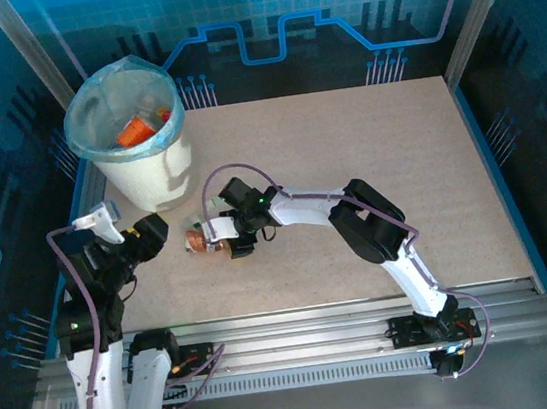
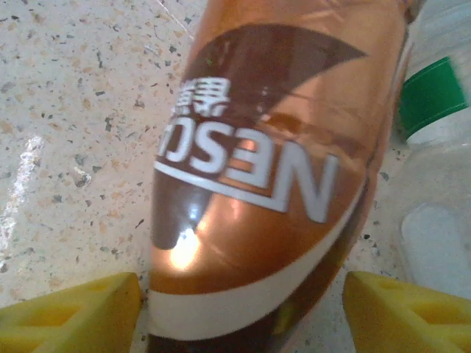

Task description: Put the plastic bottles in the bin

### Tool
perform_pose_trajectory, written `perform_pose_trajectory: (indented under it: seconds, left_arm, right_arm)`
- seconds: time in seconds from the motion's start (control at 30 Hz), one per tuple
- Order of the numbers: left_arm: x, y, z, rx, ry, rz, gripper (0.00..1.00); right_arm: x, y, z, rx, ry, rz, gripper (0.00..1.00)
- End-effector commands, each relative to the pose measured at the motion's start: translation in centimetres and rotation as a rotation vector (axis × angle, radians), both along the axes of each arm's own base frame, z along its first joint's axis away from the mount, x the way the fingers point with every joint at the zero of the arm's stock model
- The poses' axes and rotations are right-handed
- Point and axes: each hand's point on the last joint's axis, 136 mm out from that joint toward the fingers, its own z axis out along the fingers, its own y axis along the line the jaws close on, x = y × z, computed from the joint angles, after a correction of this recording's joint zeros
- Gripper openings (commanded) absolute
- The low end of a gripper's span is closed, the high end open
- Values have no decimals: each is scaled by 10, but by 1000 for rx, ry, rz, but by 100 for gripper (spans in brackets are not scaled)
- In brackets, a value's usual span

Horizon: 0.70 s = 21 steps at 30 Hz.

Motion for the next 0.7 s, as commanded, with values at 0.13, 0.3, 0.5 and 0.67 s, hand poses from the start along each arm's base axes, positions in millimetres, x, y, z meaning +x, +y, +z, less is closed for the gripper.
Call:
perform_pose_trajectory:
  seconds: [0.13, 0.3, 0.5, 0.67]
  left_arm:
    - [-3, 1, 4, -14, -3, 17, 62]
    - [-4, -1, 19, -23, -41, 11, 69]
    - [2, -19, 49, -84, -145, -85, 80]
    - [14, -38, 66, -212, -170, -187, 85]
  right_arm:
    - [-5, -11, 2, -49, 18, -17, 44]
    - [-13, -18, 32, -1, 30, -60, 33]
    - [-30, -37, 98, 162, 73, -162, 32]
    - [-39, -62, 156, 356, 185, -277, 32]
